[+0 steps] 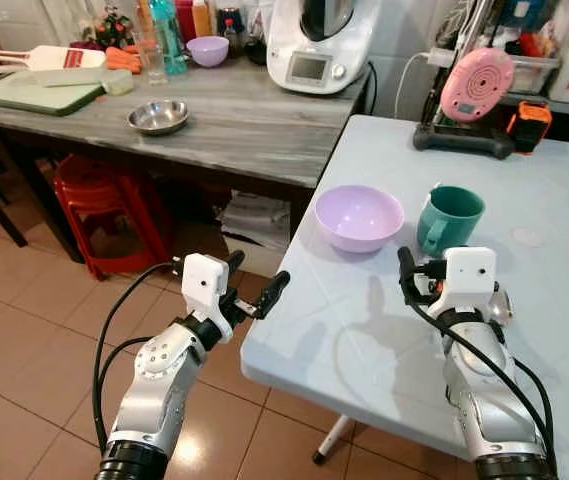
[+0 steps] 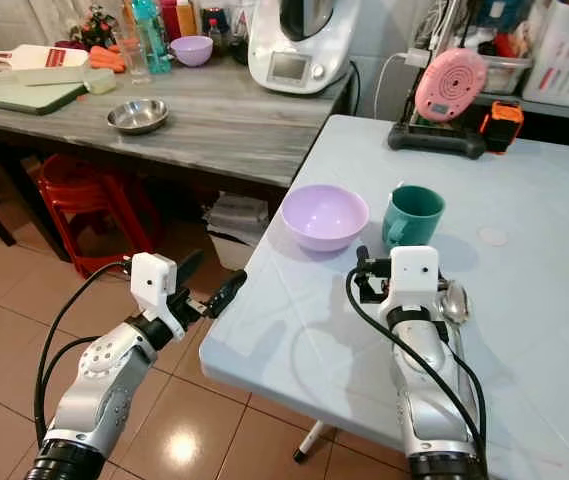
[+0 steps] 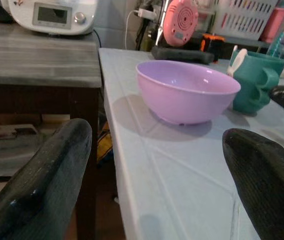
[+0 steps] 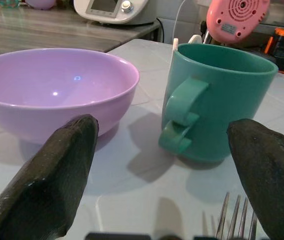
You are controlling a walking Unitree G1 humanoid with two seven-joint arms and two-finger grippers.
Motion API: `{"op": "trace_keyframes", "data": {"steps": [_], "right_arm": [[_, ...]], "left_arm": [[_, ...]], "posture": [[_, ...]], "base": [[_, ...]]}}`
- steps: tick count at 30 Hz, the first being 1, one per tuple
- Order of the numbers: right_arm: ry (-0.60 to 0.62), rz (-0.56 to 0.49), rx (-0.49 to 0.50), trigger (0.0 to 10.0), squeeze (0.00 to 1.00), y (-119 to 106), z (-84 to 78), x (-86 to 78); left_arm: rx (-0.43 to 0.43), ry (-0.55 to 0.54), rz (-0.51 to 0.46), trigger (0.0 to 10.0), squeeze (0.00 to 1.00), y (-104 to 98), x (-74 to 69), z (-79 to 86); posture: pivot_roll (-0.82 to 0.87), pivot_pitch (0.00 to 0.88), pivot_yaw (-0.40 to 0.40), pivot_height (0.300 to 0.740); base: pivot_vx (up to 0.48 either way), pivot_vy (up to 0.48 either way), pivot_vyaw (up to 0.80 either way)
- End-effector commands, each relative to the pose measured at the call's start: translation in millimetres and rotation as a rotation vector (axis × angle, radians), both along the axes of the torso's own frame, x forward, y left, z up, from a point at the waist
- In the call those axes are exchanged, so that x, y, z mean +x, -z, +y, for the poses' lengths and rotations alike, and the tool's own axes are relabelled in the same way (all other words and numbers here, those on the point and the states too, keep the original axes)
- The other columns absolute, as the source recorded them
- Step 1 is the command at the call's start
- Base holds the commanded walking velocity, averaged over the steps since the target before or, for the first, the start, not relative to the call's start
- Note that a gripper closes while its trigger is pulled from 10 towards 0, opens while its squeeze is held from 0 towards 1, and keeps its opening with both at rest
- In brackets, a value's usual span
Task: Setting the table
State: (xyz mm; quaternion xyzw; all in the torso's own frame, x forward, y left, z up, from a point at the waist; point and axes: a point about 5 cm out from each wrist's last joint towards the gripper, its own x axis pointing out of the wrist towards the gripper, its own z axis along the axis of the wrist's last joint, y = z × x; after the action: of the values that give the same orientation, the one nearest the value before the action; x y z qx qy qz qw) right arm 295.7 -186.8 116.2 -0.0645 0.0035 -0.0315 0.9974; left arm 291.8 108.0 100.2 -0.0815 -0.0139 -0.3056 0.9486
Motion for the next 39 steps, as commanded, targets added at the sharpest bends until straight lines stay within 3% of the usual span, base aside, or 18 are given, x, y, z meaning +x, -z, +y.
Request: {"op": "trace_keyframes", "data": {"steps": [1, 16, 26, 28, 32, 36, 39], "right_arm": [[-0.017, -0.043, -0.002, 10.0, 0.01, -10, 5.0, 1.0], [-0.046, -0.027, -0.022, 10.0, 0.00, -7, 9.6, 1.0], [-0.177, -0.007, -0.219, 10.0, 0.00, -14, 12.8, 13.3], [-0.255, 0.057, -0.224, 10.0, 0.00, -13, 18.3, 21.1], [-0.345, 0.074, -0.256, 10.0, 0.00, -19, 25.8, 29.5], [-0.453, 0.098, -0.421, 10.0, 0.00, -27, 28.4, 47.2], [-0.481, 0.094, -0.472, 10.0, 0.00, -32, 28.9, 52.9]], "left_arm": [[0.016, 0.002, -0.005, 10.0, 0.00, -1, -0.2, 4.1], [0.031, 0.011, 0.002, 10.0, 0.00, 2, -4.3, 3.5], [0.094, 0.087, 0.004, 10.0, 0.00, 8, -10.9, 0.8], [0.104, 0.105, 0.013, 10.0, 0.00, 10, -13.6, -0.1], [0.111, 0.126, 0.023, 10.0, 0.00, 13, -16.9, -2.2], [0.109, 0.200, 0.032, 10.0, 0.00, 16, -26.6, -7.7], [0.102, 0.216, 0.026, 10.0, 0.00, 15, -29.1, -8.1]], "posture": [[-0.05, 0.000, 0.035, 0.740], [-0.04, 0.000, 0.031, 0.740], [-0.05, 0.000, 0.023, 0.740], [-0.05, 0.000, 0.021, 0.740], [-0.05, 0.000, 0.019, 0.740], [-0.04, 0.000, 0.013, 0.740], [-0.03, 0.001, 0.009, 0.740]], "base": [[0.285, 0.000, 0.00], [0.000, 0.000, 0.00], [0.000, 0.000, 0.00], [0.000, 0.000, 0.00], [0.000, 0.000, 0.00], [0.000, 0.000, 0.00], [0.000, 0.000, 0.00]]}}
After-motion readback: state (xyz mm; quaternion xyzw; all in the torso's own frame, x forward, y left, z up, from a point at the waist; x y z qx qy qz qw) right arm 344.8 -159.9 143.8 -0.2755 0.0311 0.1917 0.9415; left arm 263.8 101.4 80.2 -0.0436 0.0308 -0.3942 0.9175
